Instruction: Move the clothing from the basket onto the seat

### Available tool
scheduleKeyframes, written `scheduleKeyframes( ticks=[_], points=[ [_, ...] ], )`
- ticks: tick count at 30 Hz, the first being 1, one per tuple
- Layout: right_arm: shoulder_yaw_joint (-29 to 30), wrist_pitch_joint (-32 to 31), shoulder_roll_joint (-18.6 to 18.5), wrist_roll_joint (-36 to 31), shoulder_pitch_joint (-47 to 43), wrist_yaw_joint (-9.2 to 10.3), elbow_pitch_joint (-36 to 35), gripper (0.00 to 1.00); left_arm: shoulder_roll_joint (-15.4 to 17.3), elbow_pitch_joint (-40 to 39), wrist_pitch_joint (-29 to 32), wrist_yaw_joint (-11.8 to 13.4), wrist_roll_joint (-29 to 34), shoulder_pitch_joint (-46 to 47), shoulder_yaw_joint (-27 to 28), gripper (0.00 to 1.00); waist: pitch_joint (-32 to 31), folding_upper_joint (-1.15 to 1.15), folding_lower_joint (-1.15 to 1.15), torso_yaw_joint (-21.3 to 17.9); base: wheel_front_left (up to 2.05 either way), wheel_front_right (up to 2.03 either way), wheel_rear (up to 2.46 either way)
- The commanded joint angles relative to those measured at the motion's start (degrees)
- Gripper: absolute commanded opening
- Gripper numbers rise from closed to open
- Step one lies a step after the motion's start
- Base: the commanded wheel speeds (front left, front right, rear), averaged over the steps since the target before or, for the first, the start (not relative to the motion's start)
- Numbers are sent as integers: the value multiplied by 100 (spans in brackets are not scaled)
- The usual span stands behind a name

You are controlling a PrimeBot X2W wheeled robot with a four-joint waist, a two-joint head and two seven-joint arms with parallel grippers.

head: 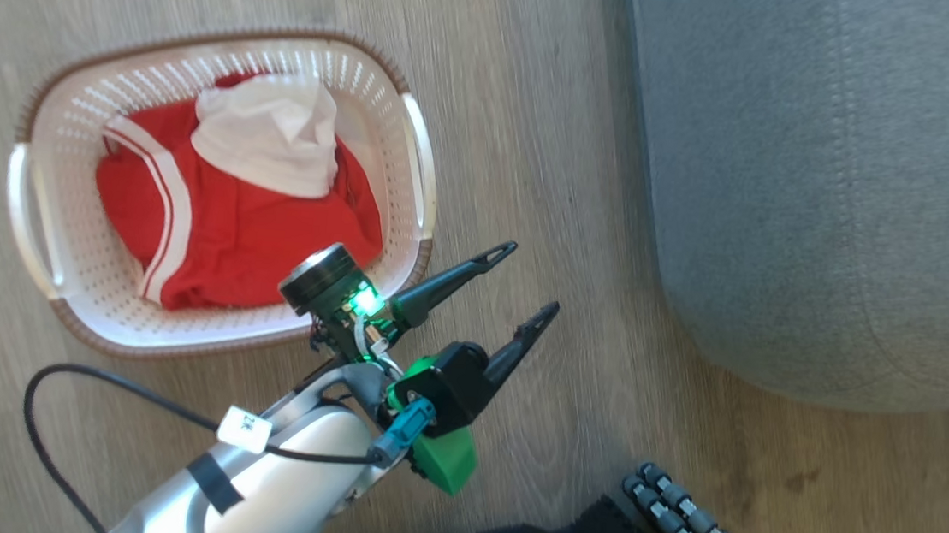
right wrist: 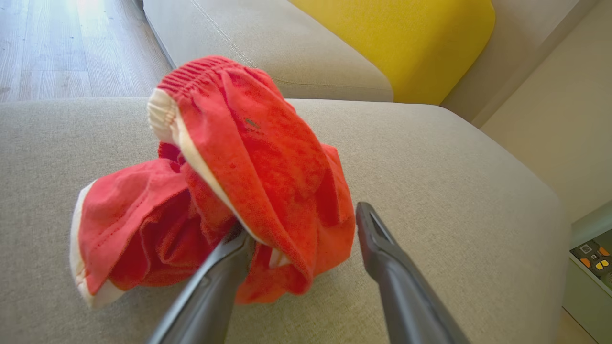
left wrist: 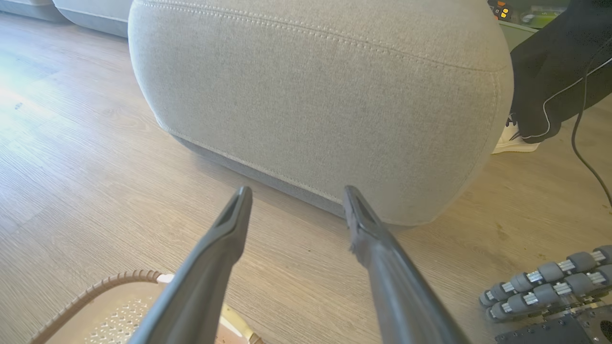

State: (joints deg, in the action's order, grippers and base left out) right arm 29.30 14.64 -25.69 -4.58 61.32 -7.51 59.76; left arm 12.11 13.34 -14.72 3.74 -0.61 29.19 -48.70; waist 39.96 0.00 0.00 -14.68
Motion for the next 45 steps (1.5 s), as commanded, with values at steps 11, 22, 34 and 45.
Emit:
scheduleKeyframes(
  ticks=[11,22,34,45],
  points=[
    [-707,36,-475,-356,-314,2,681,100,-341,-136,-28,-120,-187,-523,105,100,-1236,0,0,50,0,0,0],
    [-1158,36,-583,-45,-283,2,720,100,-634,-229,-28,-261,-268,-1076,400,100,-2338,0,0,67,0,0,0],
    [-2156,36,-644,600,-777,2,-796,100,-732,-431,-28,-311,-266,-1778,1174,100,-3264,0,0,205,0,0,0],
    [-2827,36,-257,1684,-2313,2,-3670,100,-835,-663,-28,-334,-291,-2083,1958,100,-3638,0,0,603,0,0,0]
  ],
)
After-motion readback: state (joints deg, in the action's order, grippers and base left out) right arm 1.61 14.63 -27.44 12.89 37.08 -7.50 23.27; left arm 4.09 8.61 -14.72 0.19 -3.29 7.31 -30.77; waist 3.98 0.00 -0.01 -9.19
